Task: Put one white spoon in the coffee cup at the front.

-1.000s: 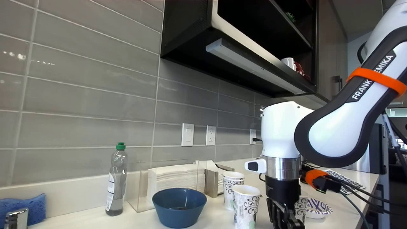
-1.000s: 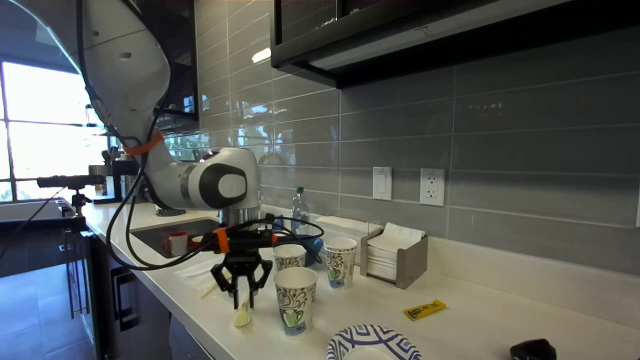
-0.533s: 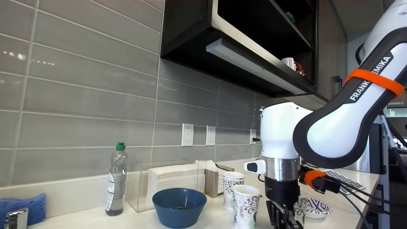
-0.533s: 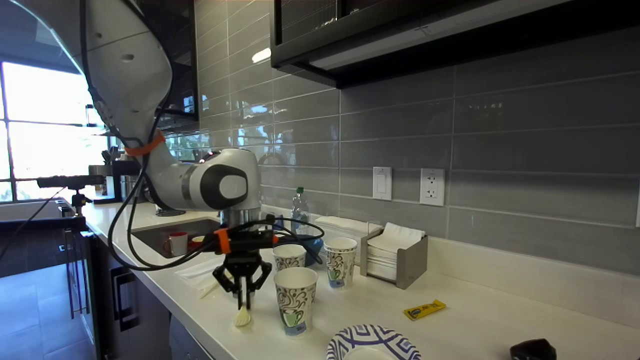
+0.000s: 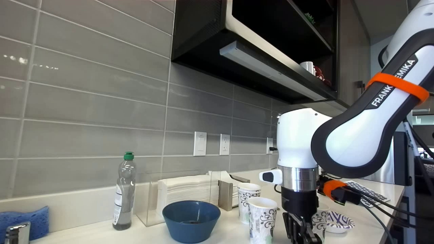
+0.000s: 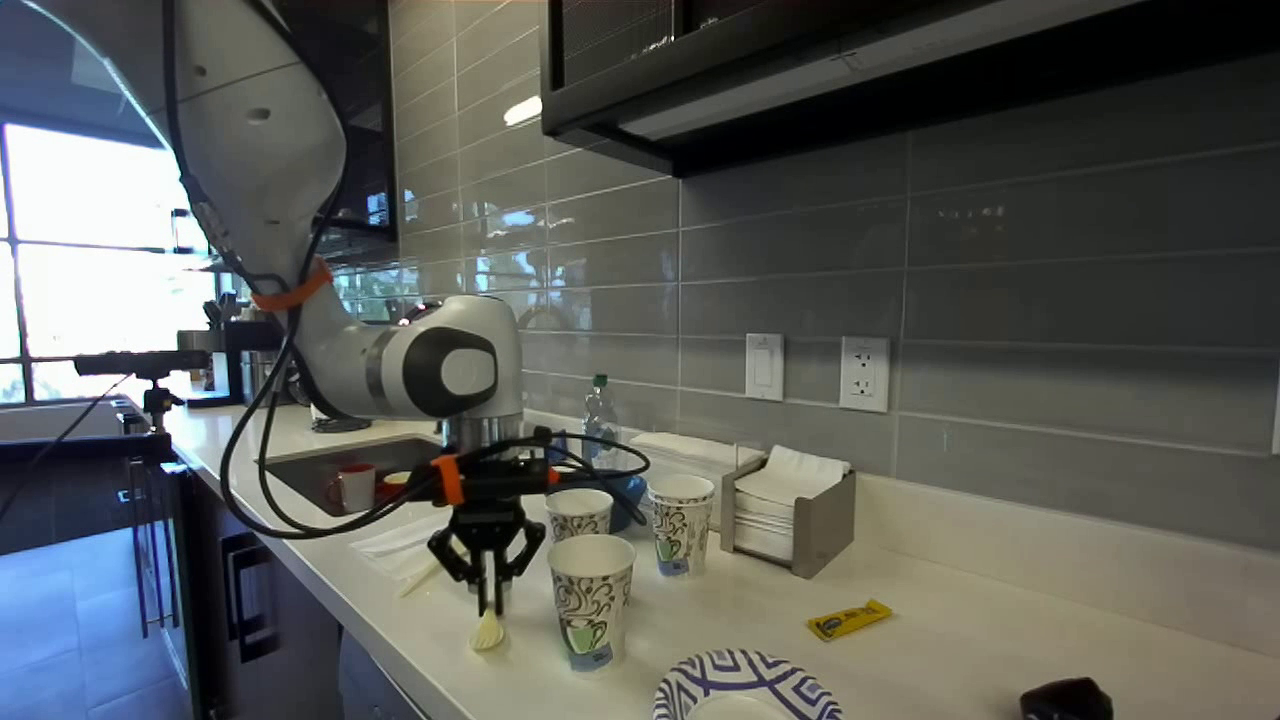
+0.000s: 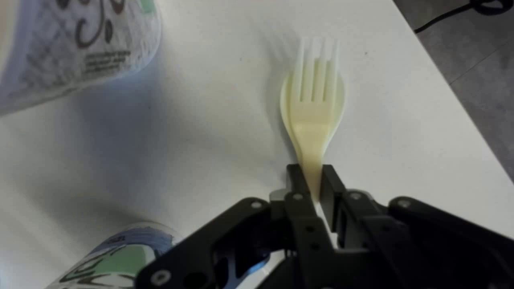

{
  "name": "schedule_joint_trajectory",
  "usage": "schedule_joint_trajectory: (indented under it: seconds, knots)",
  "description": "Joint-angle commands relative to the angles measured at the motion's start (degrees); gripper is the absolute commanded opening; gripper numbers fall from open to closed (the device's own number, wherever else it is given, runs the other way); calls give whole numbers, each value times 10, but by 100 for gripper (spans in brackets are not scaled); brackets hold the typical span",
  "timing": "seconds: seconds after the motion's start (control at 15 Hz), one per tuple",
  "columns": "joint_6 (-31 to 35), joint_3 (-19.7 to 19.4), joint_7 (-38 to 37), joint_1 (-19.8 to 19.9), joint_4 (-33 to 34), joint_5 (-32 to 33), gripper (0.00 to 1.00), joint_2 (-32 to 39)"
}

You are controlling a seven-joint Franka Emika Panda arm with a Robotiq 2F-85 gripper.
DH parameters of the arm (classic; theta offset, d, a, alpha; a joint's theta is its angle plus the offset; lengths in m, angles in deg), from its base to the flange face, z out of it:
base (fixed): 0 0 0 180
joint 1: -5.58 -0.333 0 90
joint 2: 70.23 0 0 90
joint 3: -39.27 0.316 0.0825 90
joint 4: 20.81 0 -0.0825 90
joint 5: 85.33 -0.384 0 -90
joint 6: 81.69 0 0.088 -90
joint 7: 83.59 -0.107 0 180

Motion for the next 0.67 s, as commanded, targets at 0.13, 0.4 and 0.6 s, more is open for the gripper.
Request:
schedule_joint_trajectory:
  seconds: [0.13,0.4,0.6]
  knots:
    - [-55,13,1,7,-1,15,3,-53]
    - [-109,15,0,4,-1,23,3,-93]
    - [-160,19,1,-1,3,29,3,-138]
